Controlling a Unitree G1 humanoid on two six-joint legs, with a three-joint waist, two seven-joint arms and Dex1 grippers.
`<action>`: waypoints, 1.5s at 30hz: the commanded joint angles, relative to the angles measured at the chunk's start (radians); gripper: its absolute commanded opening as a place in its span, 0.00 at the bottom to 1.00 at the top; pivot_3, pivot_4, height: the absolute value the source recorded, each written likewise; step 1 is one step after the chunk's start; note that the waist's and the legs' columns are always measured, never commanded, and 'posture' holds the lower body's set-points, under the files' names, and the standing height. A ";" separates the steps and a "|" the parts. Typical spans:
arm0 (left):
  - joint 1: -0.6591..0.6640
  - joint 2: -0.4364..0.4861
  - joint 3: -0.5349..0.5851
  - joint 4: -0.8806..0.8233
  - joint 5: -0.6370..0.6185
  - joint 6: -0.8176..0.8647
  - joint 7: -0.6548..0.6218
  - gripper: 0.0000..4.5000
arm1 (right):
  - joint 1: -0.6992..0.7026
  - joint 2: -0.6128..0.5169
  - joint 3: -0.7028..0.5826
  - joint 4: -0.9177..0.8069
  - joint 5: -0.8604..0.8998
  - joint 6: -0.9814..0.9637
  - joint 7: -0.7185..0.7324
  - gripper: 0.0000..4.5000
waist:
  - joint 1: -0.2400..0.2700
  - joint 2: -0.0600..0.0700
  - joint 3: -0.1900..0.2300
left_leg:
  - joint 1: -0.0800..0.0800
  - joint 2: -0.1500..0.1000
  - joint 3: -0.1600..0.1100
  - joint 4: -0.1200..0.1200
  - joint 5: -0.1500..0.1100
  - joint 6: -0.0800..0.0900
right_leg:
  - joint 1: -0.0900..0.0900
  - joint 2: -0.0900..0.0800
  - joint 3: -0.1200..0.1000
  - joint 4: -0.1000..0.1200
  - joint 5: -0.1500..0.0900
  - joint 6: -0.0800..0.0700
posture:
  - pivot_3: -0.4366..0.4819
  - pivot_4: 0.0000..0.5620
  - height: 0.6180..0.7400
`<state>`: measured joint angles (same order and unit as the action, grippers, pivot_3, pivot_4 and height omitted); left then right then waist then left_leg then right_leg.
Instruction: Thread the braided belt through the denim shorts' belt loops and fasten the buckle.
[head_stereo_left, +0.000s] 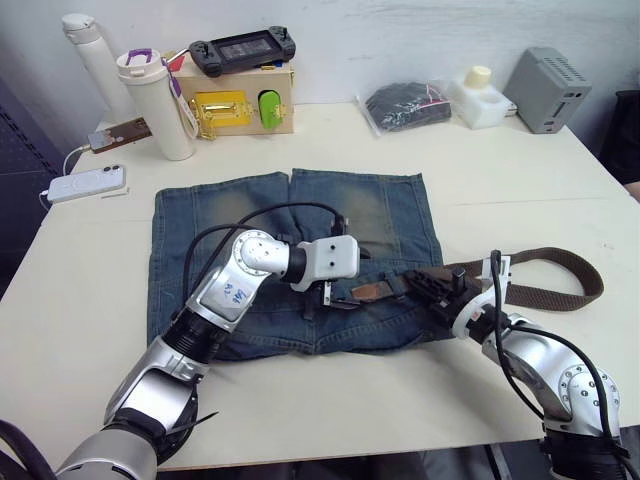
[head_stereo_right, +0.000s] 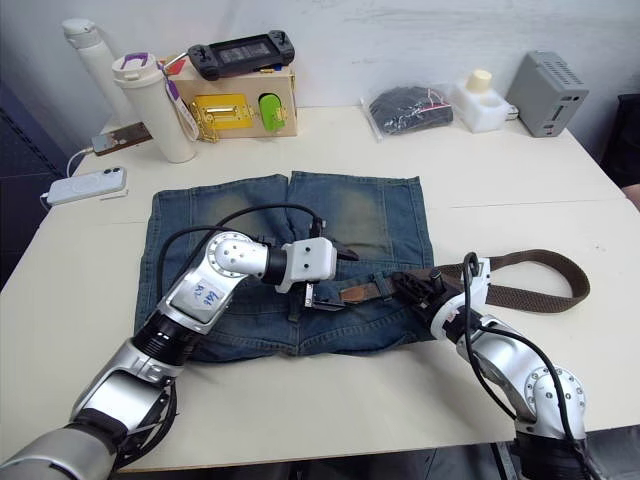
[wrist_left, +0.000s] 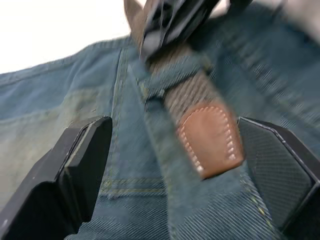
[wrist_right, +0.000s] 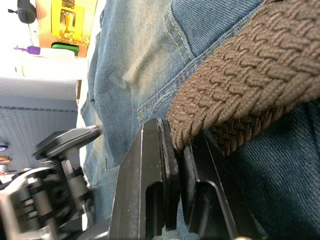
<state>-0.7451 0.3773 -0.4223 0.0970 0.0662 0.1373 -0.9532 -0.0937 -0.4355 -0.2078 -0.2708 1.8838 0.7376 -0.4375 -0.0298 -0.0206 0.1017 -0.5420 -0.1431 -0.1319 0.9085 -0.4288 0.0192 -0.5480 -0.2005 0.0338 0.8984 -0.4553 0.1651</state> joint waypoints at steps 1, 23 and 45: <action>-0.010 -0.002 -0.028 0.005 0.070 -0.082 0.040 0.97 | 0.022 0.010 0.021 0.023 -0.003 0.009 -0.010 0.00 | 0.000 0.000 0.000 | 0.000 0.000 0.000 0.000 0.000 0.000 | 0.000 0.000 0.000 0.000 0.000 0.000 | 0.48 0.27 0.22; 0.012 0.009 -0.014 -0.026 0.245 0.004 0.234 0.97 | 0.008 0.019 0.008 0.042 0.001 0.009 0.015 0.00 | 0.000 -0.002 -0.002 | 0.004 0.000 0.000 0.000 0.000 0.000 | 0.003 0.000 0.000 0.000 0.000 0.000 | 0.48 0.27 0.22; 0.075 -0.005 0.056 -0.124 0.067 -0.124 0.161 0.97 | 0.014 0.028 0.005 0.043 -0.006 0.009 0.020 0.00 | 0.000 -0.002 -0.002 | 0.004 0.000 0.000 0.000 0.000 0.000 | 0.003 0.000 0.000 0.000 0.000 0.000 | 0.48 0.27 0.22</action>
<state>-0.6558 0.3752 -0.3669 -0.0209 0.1228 0.0422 -0.8068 -0.0961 -0.4188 -0.2209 -0.2482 1.8876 0.7413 -0.4125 -0.0297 -0.0229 0.1002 -0.5382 -0.1432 -0.1316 0.9085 -0.4288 0.0190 -0.5455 -0.2005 0.0339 0.8988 -0.4553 0.1651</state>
